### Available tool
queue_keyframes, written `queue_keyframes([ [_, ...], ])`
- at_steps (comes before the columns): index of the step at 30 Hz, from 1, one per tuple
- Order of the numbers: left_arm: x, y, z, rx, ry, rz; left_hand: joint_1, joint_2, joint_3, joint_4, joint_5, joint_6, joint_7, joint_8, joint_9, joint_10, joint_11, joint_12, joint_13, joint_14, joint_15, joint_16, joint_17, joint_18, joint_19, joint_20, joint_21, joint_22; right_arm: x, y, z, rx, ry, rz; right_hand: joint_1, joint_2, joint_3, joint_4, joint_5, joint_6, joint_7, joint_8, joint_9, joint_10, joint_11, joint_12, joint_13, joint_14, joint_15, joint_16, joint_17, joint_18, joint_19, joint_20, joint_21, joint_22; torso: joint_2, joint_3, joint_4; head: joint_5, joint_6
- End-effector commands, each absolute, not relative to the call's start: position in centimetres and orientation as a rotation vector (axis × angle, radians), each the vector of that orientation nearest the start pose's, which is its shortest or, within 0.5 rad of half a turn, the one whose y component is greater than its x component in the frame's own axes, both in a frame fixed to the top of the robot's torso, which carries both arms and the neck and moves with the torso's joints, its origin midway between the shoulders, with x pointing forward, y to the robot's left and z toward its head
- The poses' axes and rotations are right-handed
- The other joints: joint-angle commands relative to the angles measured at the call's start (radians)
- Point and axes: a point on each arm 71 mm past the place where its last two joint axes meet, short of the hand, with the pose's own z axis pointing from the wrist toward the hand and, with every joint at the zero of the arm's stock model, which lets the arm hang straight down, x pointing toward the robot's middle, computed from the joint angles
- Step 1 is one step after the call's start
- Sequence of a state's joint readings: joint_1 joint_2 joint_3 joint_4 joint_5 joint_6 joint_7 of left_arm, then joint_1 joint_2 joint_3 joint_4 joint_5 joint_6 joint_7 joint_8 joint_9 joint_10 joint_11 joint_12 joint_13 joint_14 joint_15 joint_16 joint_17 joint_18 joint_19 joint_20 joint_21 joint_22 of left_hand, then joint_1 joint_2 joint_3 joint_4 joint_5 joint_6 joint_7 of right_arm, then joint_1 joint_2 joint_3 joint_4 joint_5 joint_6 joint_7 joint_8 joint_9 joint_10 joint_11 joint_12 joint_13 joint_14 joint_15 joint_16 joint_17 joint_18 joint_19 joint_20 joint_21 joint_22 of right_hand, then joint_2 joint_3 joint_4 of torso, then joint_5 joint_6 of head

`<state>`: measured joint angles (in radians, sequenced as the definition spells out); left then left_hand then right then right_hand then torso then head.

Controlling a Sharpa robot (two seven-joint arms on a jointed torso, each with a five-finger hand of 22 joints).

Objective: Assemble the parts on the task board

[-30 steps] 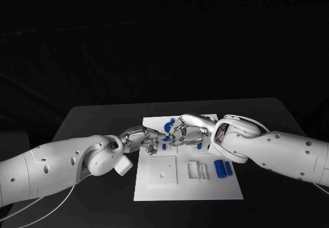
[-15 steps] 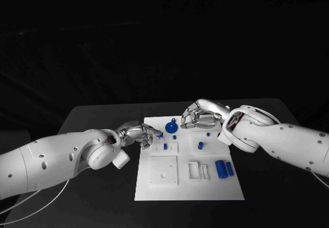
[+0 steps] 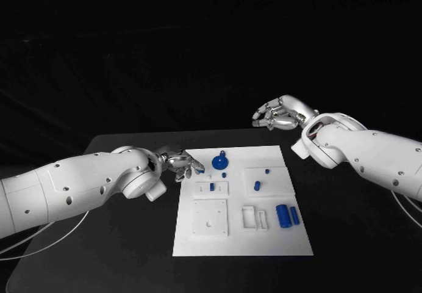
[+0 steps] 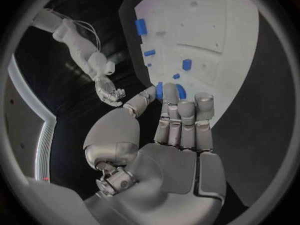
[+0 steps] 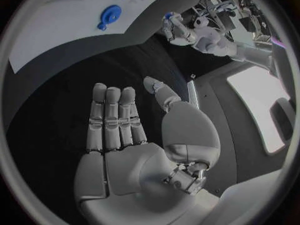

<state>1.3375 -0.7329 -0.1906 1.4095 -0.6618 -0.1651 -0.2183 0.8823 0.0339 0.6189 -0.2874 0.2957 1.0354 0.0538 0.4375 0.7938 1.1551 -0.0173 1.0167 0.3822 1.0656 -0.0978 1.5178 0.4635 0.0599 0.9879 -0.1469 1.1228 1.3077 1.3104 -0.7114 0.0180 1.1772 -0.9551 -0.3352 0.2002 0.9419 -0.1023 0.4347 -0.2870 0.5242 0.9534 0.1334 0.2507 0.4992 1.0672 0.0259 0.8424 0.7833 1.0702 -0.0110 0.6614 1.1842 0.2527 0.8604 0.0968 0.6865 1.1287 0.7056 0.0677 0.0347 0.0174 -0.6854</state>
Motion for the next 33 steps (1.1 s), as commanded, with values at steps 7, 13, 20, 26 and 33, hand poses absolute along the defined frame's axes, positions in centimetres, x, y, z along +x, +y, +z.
queue_keyframes([
  [7,50.9,18.5,-20.6,-0.370,1.992,-0.547,0.003,-0.035,0.001,0.001,0.075,0.107,-0.061,0.075,0.014,0.150,-0.098,-0.020,0.000,0.143,-0.122,-0.007,0.017,0.035,0.053,-0.131,0.014,-0.006,58.6,-24.8,-10.1,0.405,1.342,0.986,-0.011,0.006,0.022,-0.008,0.000,-0.060,0.041,-0.004,-0.014,-0.068,0.074,-0.399,-0.330,-0.120,0.120,-0.297,-0.316,-0.048,-0.200,0.078,-0.203,-0.123,-0.004,-0.0004,0.0029,0.006,-0.010],
  [13,51.0,17.5,-20.7,-0.326,1.956,-0.503,-0.001,-0.044,-0.002,-0.003,0.127,0.127,-0.068,0.073,0.020,0.175,-0.105,-0.027,0.005,0.167,-0.129,-0.010,0.030,0.042,0.071,-0.132,0.023,-0.007,59.7,-25.0,-10.0,0.433,1.320,0.968,-0.008,0.008,0.002,-0.002,0.001,-0.077,0.047,0.002,-0.026,-0.064,0.097,-0.490,-0.434,-0.149,0.143,-0.341,-0.406,-0.046,-0.245,0.102,-0.239,-0.143,-0.011,0.0001,0.0051,0.002,-0.019],
  [20,51.1,16.5,-20.6,-0.306,1.924,-0.504,-0.004,-0.051,-0.003,-0.003,0.162,0.143,-0.074,0.076,0.028,0.193,-0.111,-0.027,0.012,0.183,-0.135,-0.009,0.042,0.048,0.083,-0.132,0.032,-0.005,60.7,-24.9,-10.2,0.457,1.324,0.963,-0.005,0.007,0.002,0.000,0.004,-0.096,0.053,0.008,-0.039,-0.089,0.131,-0.596,-0.545,-0.248,0.192,-0.396,-0.511,-0.067,-0.353,0.123,-0.286,-0.147,-0.015,0.0004,0.0085,0.000,-0.025],
  [26,51.0,15.9,-21.3,-0.280,1.920,-0.487,-0.006,-0.054,-0.006,-0.004,0.182,0.153,-0.079,0.080,0.035,0.205,-0.116,-0.022,0.020,0.196,-0.139,-0.002,0.054,0.053,0.091,-0.132,0.040,-0.003,60.8,-24.3,-10.2,0.449,1.330,0.976,-0.004,0.020,0.010,0.001,-0.007,-0.116,0.028,0.010,-0.047,-0.071,0.137,-0.643,-0.602,-0.258,0.199,-0.388,-0.569,-0.063,-0.368,0.131,-0.290,-0.141,-0.013,0.0008,0.0055,0.003,-0.027],
  [33,51.0,15.7,-21.9,-0.266,1.920,-0.475,-0.005,-0.056,-0.005,-0.005,0.194,0.155,-0.081,0.083,0.040,0.209,-0.118,-0.020,0.025,0.200,-0.141,0.001,0.060,0.055,0.094,-0.131,0.043,-0.002,60.8,-23.9,-10.3,0.448,1.334,0.984,-0.006,0.020,0.009,0.001,-0.008,-0.113,0.045,0.017,-0.048,-0.059,0.137,-0.657,-0.623,-0.258,0.199,-0.379,-0.591,-0.058,-0.368,0.135,-0.291,-0.140,-0.013,0.0009,0.0069,0.002,-0.035],
])
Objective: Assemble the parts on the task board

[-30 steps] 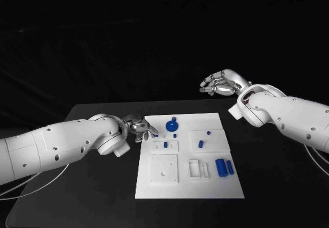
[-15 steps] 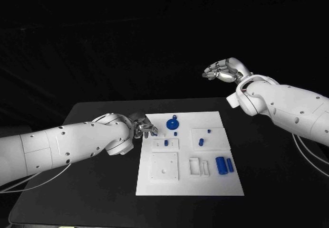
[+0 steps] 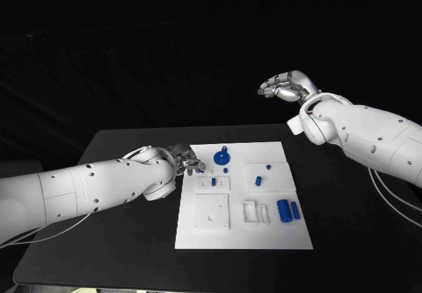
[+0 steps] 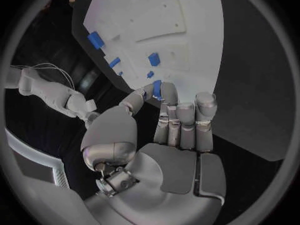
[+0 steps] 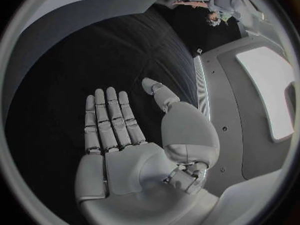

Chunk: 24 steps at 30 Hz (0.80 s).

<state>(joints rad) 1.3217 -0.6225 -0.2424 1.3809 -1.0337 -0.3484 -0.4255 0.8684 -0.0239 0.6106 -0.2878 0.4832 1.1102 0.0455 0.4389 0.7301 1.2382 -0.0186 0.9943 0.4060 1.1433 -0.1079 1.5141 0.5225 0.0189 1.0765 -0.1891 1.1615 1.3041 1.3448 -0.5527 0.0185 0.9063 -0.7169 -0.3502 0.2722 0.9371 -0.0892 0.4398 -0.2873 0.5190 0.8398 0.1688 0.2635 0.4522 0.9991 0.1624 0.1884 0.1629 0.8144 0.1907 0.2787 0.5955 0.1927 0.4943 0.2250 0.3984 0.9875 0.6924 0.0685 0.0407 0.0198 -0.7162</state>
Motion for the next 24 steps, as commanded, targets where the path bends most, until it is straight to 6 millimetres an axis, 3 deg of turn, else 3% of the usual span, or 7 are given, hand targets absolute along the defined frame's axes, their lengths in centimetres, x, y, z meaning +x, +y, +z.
queue_keyframes([
  [1,51.0,15.6,-22.0,-0.265,1.921,-0.473,0.010,0.001,0.004,-0.004,0.015,0.081,-0.073,0.082,0.105,0.126,-0.117,0.003,0.002,0.123,-0.131,0.005,0.003,0.096,0.005,-0.089,0.006,0.002,60.8,-23.9,-10.3,0.448,1.335,0.985,-0.001,0.007,0.004,0.001,-0.003,0.001,0.010,0.005,-0.001,0.010,0.001,-0.004,-0.004,-0.002,-0.002,0.005,-0.004,0.002,-0.002,0.007,-0.003,0.001,0.000,0.0002,0.0008,0.000,-0.004],
  [15,50.5,15.1,-24.1,-0.244,1.967,-0.473,0.010,0.001,0.005,-0.004,0.028,0.080,-0.074,0.083,0.107,0.126,-0.118,0.003,0.005,0.123,-0.132,0.005,0.006,0.098,0.006,-0.088,0.008,0.003,60.9,-23.6,-10.3,0.450,1.341,0.988,0.000,0.010,0.007,0.002,0.006,-0.001,0.015,0.007,-0.004,0.017,0.002,-0.013,-0.017,-0.004,0.000,0.011,-0.019,0.005,-0.005,0.010,-0.004,0.002,0.001,-0.0009,0.0004,-0.003,-0.014],
  [18,50.4,15.0,-24.3,-0.240,1.972,-0.473,0.010,0.002,0.005,-0.004,0.028,0.080,-0.074,0.083,0.107,0.126,-0.117,0.003,0.005,0.123,-0.132,0.005,0.007,0.098,0.005,-0.088,0.008,0.003,60.9,-23.5,-10.3,0.450,1.343,0.989,-0.008,0.008,0.003,0.002,0.007,-0.006,0.027,0.005,-0.007,0.019,0.008,-0.020,-0.028,-0.006,0.000,0.017,-0.029,0.006,-0.007,0.012,-0.005,0.003,0.001,-0.0012,0.0004,-0.005,-0.015],
  [24,50.3,14.9,-24.6,-0.231,1.979,-0.478,0.009,0.003,0.005,-0.004,0.028,0.079,-0.074,0.083,0.107,0.126,-0.117,0.003,0.005,0.123,-0.131,0.005,0.007,0.098,0.005,-0.088,0.008,0.003,60.9,-23.3,-10.3,0.449,1.345,0.991,-0.009,0.007,0.003,0.002,0.008,-0.008,0.028,0.005,-0.009,0.019,0.009,-0.023,-0.032,-0.007,0.001,0.019,-0.034,0.007,-0.008,0.013,-0.006,0.004,0.001,-0.0006,0.0005,-0.005,-0.016],
])
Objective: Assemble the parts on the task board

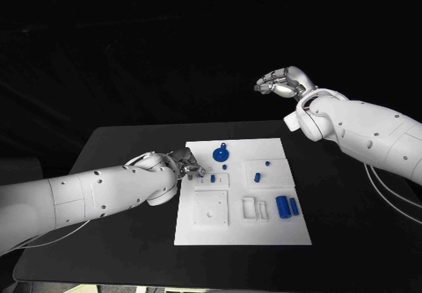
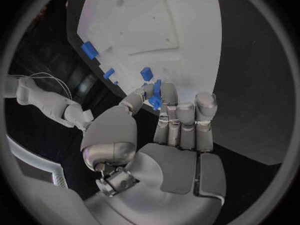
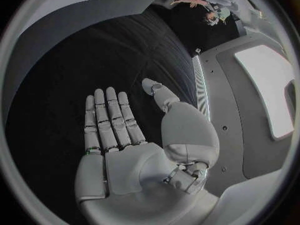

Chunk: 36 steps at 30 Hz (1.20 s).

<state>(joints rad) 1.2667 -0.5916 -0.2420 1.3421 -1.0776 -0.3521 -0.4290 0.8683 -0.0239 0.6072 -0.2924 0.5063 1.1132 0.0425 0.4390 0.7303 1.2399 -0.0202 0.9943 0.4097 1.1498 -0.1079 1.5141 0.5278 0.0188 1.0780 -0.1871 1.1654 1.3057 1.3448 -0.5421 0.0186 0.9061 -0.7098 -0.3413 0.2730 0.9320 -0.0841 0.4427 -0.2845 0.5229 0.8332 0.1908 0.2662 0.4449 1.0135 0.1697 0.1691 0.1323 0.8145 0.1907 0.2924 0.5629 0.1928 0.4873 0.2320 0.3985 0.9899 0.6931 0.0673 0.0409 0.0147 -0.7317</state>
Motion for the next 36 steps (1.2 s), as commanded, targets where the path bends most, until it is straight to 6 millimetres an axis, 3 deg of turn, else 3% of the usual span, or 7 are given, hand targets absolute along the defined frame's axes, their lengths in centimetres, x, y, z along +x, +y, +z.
queue_keyframes([
  [1,50.30,14.87,-24.58,-0.225,1.977,-0.477,0.009,0.003,0.008,0.000,0.005,0.076,-0.070,0.083,0.107,0.124,-0.116,0.003,0.002,0.116,-0.131,0.005,0.002,0.098,0.004,-0.090,0.004,0.001,60.89,-23.33,-10.33,0.449,1.345,0.991,-0.003,0.002,0.000,-0.001,0.005,-0.002,0.007,0.002,-0.002,0.005,0.001,-0.004,-0.002,-0.007,0.001,0.005,-0.002,0.007,-0.001,0.006,-0.006,0.001,0.000,0.0005,0.0004,0.000,-0.001],
  [36,50.47,14.66,-25.56,-0.168,2.018,-0.462,0.007,0.007,0.008,0.000,0.000,0.071,-0.068,0.082,0.110,0.119,-0.114,0.002,0.004,0.113,-0.130,0.001,0.004,0.098,0.000,-0.088,0.005,0.002,60.66,-22.39,-10.27,0.424,1.353,1.007,-0.008,0.005,-0.002,0.001,0.008,-0.005,0.008,0.004,-0.005,0.010,0.002,-0.011,-0.014,-0.009,0.001,0.014,-0.016,0.010,-0.003,0.009,-0.006,0.003,0.000,0.0014,0.0005,-0.004,-0.009],
])
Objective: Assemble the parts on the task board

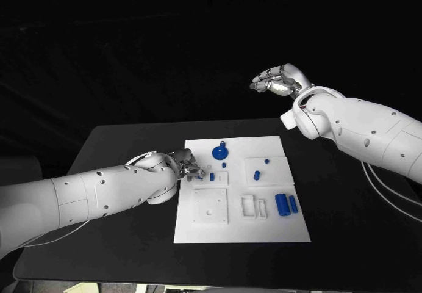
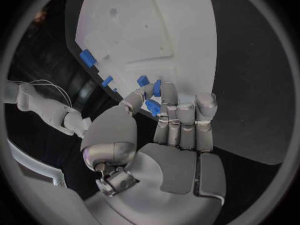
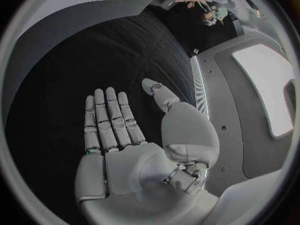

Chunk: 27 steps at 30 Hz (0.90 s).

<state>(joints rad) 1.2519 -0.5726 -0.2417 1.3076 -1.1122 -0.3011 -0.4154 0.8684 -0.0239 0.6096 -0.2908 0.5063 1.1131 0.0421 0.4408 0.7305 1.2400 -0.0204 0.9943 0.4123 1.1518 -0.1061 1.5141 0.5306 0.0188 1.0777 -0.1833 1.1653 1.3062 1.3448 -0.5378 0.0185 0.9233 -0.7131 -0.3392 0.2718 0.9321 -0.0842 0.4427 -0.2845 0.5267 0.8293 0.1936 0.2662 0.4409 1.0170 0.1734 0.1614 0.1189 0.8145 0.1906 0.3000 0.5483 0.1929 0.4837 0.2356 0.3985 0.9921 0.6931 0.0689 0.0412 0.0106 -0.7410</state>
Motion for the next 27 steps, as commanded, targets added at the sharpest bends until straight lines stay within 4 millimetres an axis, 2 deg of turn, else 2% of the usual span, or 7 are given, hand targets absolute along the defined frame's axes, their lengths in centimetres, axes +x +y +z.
queue_keyframes([
  [1,50.45,14.63,-25.61,-0.166,2.021,-0.463,0.007,0.007,0.005,-0.002,0.000,0.071,-0.068,0.080,0.110,0.119,-0.113,0.002,0.002,0.111,-0.131,0.001,0.002,0.098,0.000,-0.092,0.005,0.001,60.67,-22.37,-10.27,0.424,1.353,1.007,-0.008,0.005,-0.002,0.001,0.004,-0.001,0.005,0.004,-0.001,0.007,-0.001,-0.004,-0.001,-0.009,0.001,0.007,-0.002,0.010,0.001,0.005,-0.006,0.001,0.000,-0.0003,0.0002,0.000,-0.001],
  [12,50.44,14.49,-25.84,-0.152,2.030,-0.462,0.007,0.008,0.005,-0.002,-0.001,0.070,-0.068,0.080,0.110,0.118,-0.113,0.002,0.002,0.110,-0.131,0.000,0.002,0.098,0.000,-0.092,0.005,0.001,60.64,-22.21,-10.31,0.424,1.359,1.010,-0.009,0.005,-0.003,0.001,0.004,-0.001,0.005,0.004,-0.002,0.008,-0.001,-0.005,-0.003,-0.009,0.001,0.008,-0.004,0.011,0.000,0.006,-0.006,0.002,0.000,-0.0003,0.0002,-0.004,-0.004],
  [27,50.50,14.71,-25.95,-0.137,2.045,-0.446,0.008,0.009,0.006,-0.002,-0.002,0.067,-0.067,0.079,0.111,0.115,-0.112,0.001,0.003,0.108,-0.130,-0.002,0.003,0.098,-0.003,-0.091,0.004,0.002,60.60,-22.13,-10.32,0.424,1.364,1.013,-0.013,0.009,-0.003,0.003,0.005,-0.001,0.005,0.005,-0.003,0.010,-0.001,-0.007,-0.008,-0.011,0.001,0.011,-0.010,0.011,-0.001,0.007,-0.007,0.002,0.000,-0.0002,0.0004,-0.004,-0.006],
])
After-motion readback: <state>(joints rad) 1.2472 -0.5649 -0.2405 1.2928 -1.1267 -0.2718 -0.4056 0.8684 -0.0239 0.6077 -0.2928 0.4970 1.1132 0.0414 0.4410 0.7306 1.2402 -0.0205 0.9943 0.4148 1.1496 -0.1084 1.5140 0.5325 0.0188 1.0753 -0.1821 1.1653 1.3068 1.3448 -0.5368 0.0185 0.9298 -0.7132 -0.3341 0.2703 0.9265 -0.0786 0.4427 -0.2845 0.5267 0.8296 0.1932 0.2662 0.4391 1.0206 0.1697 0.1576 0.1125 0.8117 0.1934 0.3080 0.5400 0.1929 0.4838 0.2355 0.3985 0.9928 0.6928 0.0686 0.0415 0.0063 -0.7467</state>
